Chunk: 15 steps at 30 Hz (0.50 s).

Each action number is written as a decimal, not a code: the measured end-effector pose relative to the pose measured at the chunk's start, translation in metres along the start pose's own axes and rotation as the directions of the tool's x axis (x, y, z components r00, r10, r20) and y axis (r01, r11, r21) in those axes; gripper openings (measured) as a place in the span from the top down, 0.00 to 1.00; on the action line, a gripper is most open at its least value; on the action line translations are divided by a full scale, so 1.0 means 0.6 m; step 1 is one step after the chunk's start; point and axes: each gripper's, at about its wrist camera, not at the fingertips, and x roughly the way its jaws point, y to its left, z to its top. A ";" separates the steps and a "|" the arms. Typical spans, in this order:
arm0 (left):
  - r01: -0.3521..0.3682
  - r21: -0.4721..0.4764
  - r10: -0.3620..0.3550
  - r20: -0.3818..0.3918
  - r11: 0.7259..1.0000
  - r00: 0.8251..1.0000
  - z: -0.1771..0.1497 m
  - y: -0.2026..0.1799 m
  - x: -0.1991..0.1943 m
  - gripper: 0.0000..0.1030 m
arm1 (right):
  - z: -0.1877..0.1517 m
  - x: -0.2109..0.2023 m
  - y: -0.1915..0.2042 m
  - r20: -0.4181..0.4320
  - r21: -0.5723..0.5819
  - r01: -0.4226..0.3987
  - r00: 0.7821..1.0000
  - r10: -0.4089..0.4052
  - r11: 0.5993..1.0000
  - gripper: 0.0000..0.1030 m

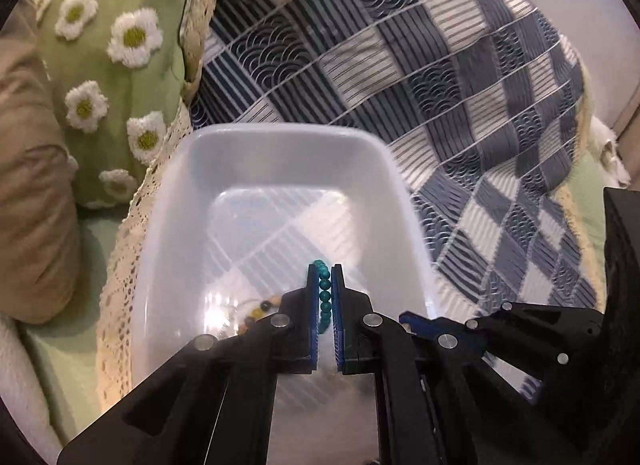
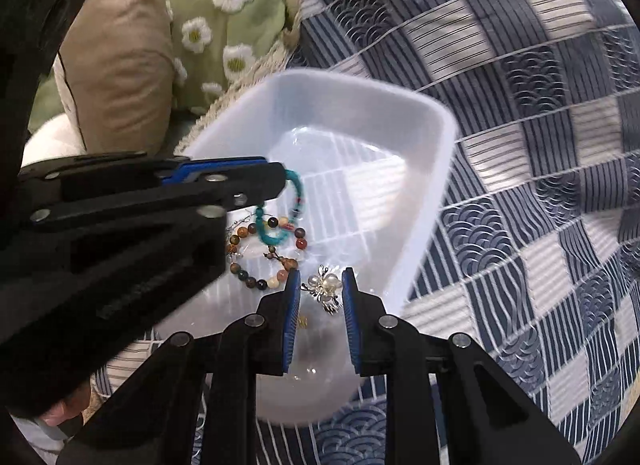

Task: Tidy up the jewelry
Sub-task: 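Carry the bracelet and earring into the clear tray and open both grippers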

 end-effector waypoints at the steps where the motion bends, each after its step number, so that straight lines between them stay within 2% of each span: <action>1: -0.024 0.007 0.024 -0.005 1.000 1.000 0.001 0.004 0.010 0.94 | 0.001 0.007 0.003 -0.003 -0.002 0.002 1.000 -0.002 1.000 0.79; 2: -0.047 0.006 0.047 -0.016 0.999 0.999 0.000 0.010 0.022 0.94 | 0.002 0.016 0.004 -0.004 -0.004 0.010 1.000 -0.010 1.000 0.79; 6: -0.071 -0.023 0.070 -0.053 0.997 0.996 0.000 0.026 0.046 0.94 | 0.004 0.032 0.001 -0.015 -0.010 0.008 1.000 -0.009 1.000 0.79; 15: -0.134 -0.008 0.133 -0.079 0.991 0.988 -0.009 0.035 0.058 0.92 | 0.001 0.044 0.011 -0.041 -0.044 0.010 0.999 -0.012 0.999 0.79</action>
